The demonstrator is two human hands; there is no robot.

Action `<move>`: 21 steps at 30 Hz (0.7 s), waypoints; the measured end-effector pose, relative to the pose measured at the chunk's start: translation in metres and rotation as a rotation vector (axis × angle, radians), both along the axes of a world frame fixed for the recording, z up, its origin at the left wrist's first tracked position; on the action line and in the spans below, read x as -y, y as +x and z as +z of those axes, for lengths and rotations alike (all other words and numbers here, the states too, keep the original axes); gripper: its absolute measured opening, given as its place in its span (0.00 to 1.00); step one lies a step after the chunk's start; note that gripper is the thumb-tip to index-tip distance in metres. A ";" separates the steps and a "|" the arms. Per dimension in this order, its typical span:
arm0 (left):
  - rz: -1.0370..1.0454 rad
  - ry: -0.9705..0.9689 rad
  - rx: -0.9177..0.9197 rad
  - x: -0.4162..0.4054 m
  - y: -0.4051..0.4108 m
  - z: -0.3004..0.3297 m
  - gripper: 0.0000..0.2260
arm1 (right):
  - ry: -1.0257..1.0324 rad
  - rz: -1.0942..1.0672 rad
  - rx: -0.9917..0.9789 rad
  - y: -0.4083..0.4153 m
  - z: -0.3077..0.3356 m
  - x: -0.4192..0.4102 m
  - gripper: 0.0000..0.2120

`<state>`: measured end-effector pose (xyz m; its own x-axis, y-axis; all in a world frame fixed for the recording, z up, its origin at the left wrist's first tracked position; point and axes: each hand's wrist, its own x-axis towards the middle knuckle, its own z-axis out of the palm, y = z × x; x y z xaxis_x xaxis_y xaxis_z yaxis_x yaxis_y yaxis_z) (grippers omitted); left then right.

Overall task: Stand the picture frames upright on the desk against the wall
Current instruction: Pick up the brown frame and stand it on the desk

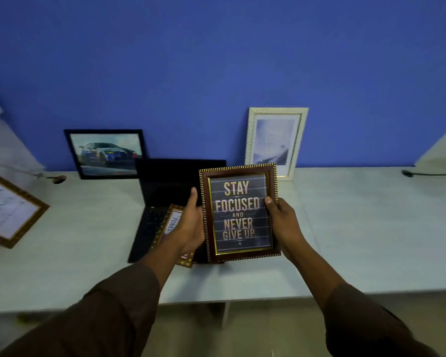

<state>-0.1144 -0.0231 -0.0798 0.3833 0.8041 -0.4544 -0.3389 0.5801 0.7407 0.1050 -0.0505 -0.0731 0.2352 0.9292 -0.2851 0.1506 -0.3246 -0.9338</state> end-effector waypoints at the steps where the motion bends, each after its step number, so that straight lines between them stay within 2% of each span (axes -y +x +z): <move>1: 0.003 -0.018 -0.018 -0.006 0.024 -0.001 0.39 | -0.001 -0.001 -0.012 0.022 -0.001 0.001 0.25; 6: 0.041 -0.045 -0.128 -0.023 0.089 -0.007 0.35 | -0.040 -0.009 -0.110 0.081 -0.004 0.001 0.34; 10: 0.019 -0.009 -0.191 -0.038 0.125 -0.008 0.32 | -0.099 -0.011 -0.127 0.114 -0.008 -0.009 0.31; 14: -0.026 -0.041 -0.251 -0.061 0.151 -0.015 0.33 | -0.161 -0.005 -0.082 0.139 -0.021 -0.026 0.41; 18: -0.019 -0.102 -0.316 -0.093 0.174 -0.033 0.35 | -0.209 0.014 -0.057 0.159 -0.029 -0.052 0.41; 21: -0.022 -0.153 -0.324 -0.127 0.189 -0.047 0.35 | -0.257 0.012 -0.084 0.175 -0.041 -0.081 0.35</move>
